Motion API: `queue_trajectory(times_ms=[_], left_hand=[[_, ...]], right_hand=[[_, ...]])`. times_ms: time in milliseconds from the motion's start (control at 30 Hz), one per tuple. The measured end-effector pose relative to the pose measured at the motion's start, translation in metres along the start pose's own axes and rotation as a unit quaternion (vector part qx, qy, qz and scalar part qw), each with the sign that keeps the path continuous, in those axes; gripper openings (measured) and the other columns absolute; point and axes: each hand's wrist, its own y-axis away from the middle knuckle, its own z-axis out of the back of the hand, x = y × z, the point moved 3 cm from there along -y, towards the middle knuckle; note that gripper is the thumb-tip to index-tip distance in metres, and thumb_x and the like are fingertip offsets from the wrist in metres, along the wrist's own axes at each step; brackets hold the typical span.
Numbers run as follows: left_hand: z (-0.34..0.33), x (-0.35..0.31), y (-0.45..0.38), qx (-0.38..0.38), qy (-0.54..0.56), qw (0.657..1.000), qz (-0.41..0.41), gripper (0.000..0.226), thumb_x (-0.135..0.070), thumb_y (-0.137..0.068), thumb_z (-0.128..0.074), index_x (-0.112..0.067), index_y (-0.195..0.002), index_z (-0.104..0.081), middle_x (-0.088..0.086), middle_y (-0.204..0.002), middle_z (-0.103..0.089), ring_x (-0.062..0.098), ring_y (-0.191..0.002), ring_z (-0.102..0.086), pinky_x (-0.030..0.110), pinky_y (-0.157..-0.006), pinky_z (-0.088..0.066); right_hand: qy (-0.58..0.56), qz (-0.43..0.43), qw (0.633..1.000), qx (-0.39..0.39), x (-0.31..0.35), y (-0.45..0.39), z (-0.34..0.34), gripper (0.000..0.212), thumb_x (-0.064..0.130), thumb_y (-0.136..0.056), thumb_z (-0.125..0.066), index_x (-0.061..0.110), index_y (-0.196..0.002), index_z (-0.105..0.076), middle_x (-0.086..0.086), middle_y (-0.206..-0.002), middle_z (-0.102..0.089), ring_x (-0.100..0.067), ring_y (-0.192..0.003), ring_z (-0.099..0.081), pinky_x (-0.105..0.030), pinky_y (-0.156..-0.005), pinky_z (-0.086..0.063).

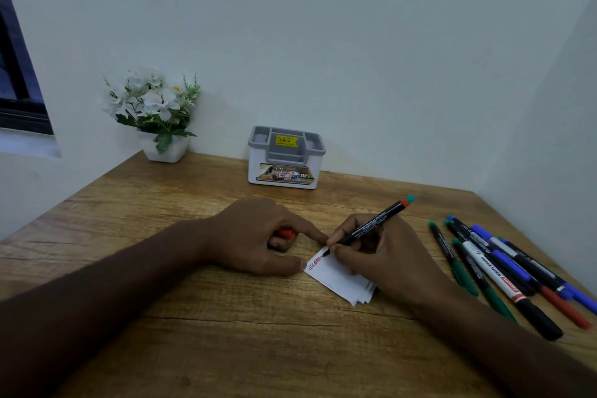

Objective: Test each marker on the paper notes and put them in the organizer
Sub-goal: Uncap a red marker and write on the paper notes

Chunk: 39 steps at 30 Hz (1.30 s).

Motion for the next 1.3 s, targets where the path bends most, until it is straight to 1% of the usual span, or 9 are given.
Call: queue_trajectory(times_ms=[233, 367, 533, 833, 900, 1033, 1133, 1233, 1300], left_hand=[[0.001, -0.001, 0.001, 0.002, 0.002, 1.0, 0.003, 0.051, -0.055, -0.092, -0.065, -0.053, -0.142, -0.054, -0.009, -0.062, -0.051, 0.011, -0.059, -0.053, 0.025, -0.054, -0.031], [0.001, -0.001, 0.001, 0.004, 0.008, 1.0, 0.009, 0.05, -0.054, -0.093, -0.066, -0.052, -0.142, -0.055, -0.01, -0.062, -0.051, 0.01, -0.059, -0.053, 0.026, -0.055, -0.033], [0.002, -0.001, 0.0, 0.008, 0.009, 1.0, 0.011, 0.052, -0.054, -0.093, -0.067, -0.049, -0.144, -0.055, -0.01, -0.061, -0.05, 0.01, -0.058, -0.051, 0.028, -0.055, -0.033], [0.001, -0.001, 0.001, 0.006, 0.008, 1.0, 0.005, 0.053, -0.059, -0.09, -0.064, -0.056, -0.141, -0.052, -0.01, -0.062, -0.05, 0.008, -0.06, -0.053, 0.032, -0.057, -0.036], [0.001, 0.001, 0.001, 0.005, 0.011, 1.0, 0.007, 0.053, -0.06, -0.09, -0.063, -0.057, -0.142, -0.051, -0.01, -0.062, -0.051, 0.009, -0.06, -0.053, 0.033, -0.057, -0.037], [-0.001, 0.0, 0.0, 0.012, 0.015, 1.0, 0.001, 0.056, -0.066, -0.088, -0.058, -0.06, -0.143, -0.048, -0.011, -0.063, -0.052, 0.009, -0.06, -0.053, 0.031, -0.056, -0.036], [-0.002, 0.0, 0.0, 0.007, 0.006, 1.0, -0.001, 0.055, -0.068, -0.089, -0.057, -0.059, -0.142, -0.048, -0.012, -0.064, -0.054, 0.008, -0.061, -0.054, 0.029, -0.056, -0.037], [-0.002, 0.002, 0.001, 0.0, 0.004, 1.0, 0.003, 0.05, -0.064, -0.091, -0.062, -0.059, -0.139, -0.049, -0.009, -0.065, -0.054, 0.008, -0.061, -0.054, 0.03, -0.057, -0.037], [-0.002, 0.002, 0.002, -0.001, 0.014, 1.0, 0.005, 0.046, -0.06, -0.091, -0.066, -0.056, -0.135, -0.052, -0.011, -0.065, -0.053, 0.007, -0.06, -0.053, 0.028, -0.057, -0.036]], right_hand=[[0.002, -0.001, 1.0, -0.001, -0.003, -0.002, 0.001, 0.008, 0.023, -0.091, -0.082, 0.031, -0.088, -0.083, 0.016, -0.09, -0.082, -0.005, -0.088, -0.076, -0.033, -0.076, -0.065], [0.005, -0.001, 1.0, 0.003, -0.004, -0.002, 0.001, 0.01, 0.022, -0.09, -0.082, 0.032, -0.087, -0.083, 0.013, -0.089, -0.082, -0.009, -0.085, -0.076, -0.034, -0.074, -0.064], [0.002, 0.001, 1.0, 0.002, -0.003, -0.003, 0.001, 0.009, 0.023, -0.091, -0.082, 0.031, -0.088, -0.083, 0.017, -0.09, -0.082, -0.004, -0.087, -0.076, -0.023, -0.071, -0.063], [0.003, -0.014, 1.0, -0.016, -0.002, -0.002, 0.002, 0.01, 0.023, -0.09, -0.082, 0.032, -0.087, -0.083, 0.013, -0.088, -0.082, -0.008, -0.084, -0.076, -0.034, -0.074, -0.065], [0.005, -0.016, 1.0, -0.014, -0.001, -0.002, 0.001, 0.009, 0.024, -0.09, -0.083, 0.032, -0.087, -0.083, 0.013, -0.088, -0.082, -0.008, -0.083, -0.076, -0.034, -0.073, -0.064], [-0.032, -0.041, 0.995, -0.081, -0.004, -0.001, 0.01, 0.011, 0.018, -0.091, -0.081, 0.028, -0.086, -0.08, 0.013, -0.08, -0.081, -0.005, -0.073, -0.077, -0.019, -0.062, -0.062], [-0.112, -0.065, 0.982, -0.134, -0.006, -0.002, 0.017, 0.012, 0.011, -0.093, -0.08, 0.022, -0.091, -0.079, 0.006, -0.082, -0.083, -0.01, -0.075, -0.08, -0.019, -0.067, -0.065], [-0.114, -0.062, 0.989, -0.064, -0.003, -0.002, 0.013, 0.014, 0.007, -0.089, -0.08, 0.021, -0.086, -0.08, 0.001, -0.084, -0.084, -0.012, -0.08, -0.081, -0.029, -0.08, -0.067], [-0.084, -0.049, 0.995, -0.016, 0.0, -0.002, 0.009, 0.017, 0.006, -0.086, -0.08, 0.023, -0.082, -0.082, 0.002, -0.084, -0.084, -0.012, -0.081, -0.08, -0.031, -0.081, -0.066]])
